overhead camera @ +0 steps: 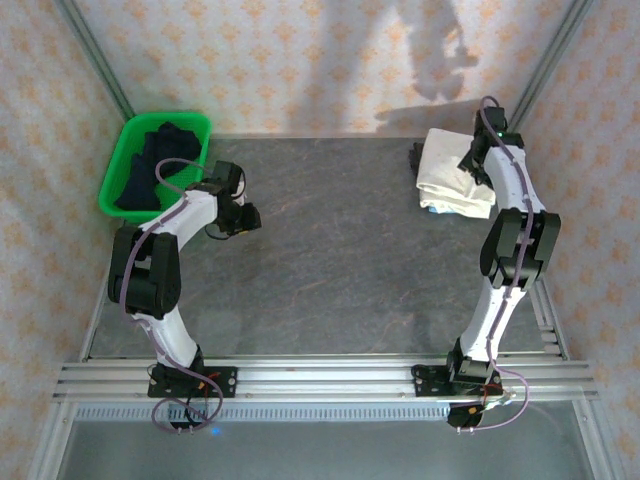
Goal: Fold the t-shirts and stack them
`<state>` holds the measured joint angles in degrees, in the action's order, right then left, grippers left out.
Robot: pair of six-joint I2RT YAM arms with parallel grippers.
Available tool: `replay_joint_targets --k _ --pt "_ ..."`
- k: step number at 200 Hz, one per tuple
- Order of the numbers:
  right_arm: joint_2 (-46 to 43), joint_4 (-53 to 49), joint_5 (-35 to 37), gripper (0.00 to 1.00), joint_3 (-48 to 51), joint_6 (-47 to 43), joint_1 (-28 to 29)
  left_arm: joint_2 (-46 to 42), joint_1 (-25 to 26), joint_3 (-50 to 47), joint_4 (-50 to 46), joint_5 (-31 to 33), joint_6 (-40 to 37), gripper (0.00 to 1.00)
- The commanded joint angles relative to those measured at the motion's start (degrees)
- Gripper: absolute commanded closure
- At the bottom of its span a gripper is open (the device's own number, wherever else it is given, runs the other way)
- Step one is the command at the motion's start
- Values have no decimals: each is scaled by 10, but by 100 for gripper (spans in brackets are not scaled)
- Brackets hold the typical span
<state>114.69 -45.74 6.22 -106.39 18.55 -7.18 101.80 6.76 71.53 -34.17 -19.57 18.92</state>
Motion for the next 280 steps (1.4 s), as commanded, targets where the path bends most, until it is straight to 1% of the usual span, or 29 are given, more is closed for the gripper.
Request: replay_joint_targets --k 1,11,29,42,61,72,96,117,140,148,159,180,189,201,213,221,230,239,243,251,259,267,274,280 --pt "33 62 48 40 -28 26 -4 -1 3 5 1 -1 -16 67" --pt "67 67 44 38 -51 29 -6 -1 3 4 1 -1 -16 67" --pt "135 48 19 38 -115 43 -12 -2 3 4 1 -2 -16 66" --pt "188 10 7 38 -172 65 -18 -3 2 4 1 -3 -17 67" --pt "254 -62 -22 35 -262 97 -29 -5 2 2 1 -4 -19 66" --pt "275 -85 -27 31 -297 102 -30 -7 3 2 2 -3 -18 66" --pt "272 -87 -50 21 -320 95 -30 -6 2 4 0 -4 -18 66" --pt "236 -79 -63 13 -315 87 -30 -5 2 6 0 -4 -16 65" --pt "187 -85 -58 0 -307 74 -29 -10 2 6 3 -4 -11 64" --pt "164 -81 -48 1 -292 67 -27 -15 2 4 7 -3 -7 62" --pt "129 -67 -34 1 -256 56 -22 -23 1 0 18 -4 -1 61" --pt "55 -21 -17 1 -149 39 -15 -47 -1 -17 52 -6 17 50" --pt "16 9 -15 1 -87 30 -11 -60 -3 -27 73 -6 28 44" --pt "-39 45 -5 1 -3 24 -2 -86 -10 -48 106 -5 43 40" --pt "-108 98 6 1 104 12 15 -124 -22 -81 151 7 65 34" --pt "-161 143 15 1 183 6 29 -156 -32 -109 190 21 78 26" --pt "-225 209 15 1 278 -3 47 -197 -40 -147 230 56 83 17" --pt "-289 285 13 1 374 -13 65 -240 -40 -184 265 116 72 8" --pt "-316 316 17 1 414 -17 72 -261 -39 -202 279 149 66 5" --pt "-366 377 22 1 490 -29 86 -301 -40 -243 313 197 46 4" --pt "-408 441 30 1 562 -54 98 -339 -40 -285 347 230 19 0" --pt "-443 507 38 1 631 -90 107 -373 -40 -324 372 266 -8 0" --pt "-465 558 44 1 685 -124 113 -393 -39 -359 406 281 -56 0" --pt "-480 587 49 1 723 -141 115 -400 -39 -387 436 298 -78 0"
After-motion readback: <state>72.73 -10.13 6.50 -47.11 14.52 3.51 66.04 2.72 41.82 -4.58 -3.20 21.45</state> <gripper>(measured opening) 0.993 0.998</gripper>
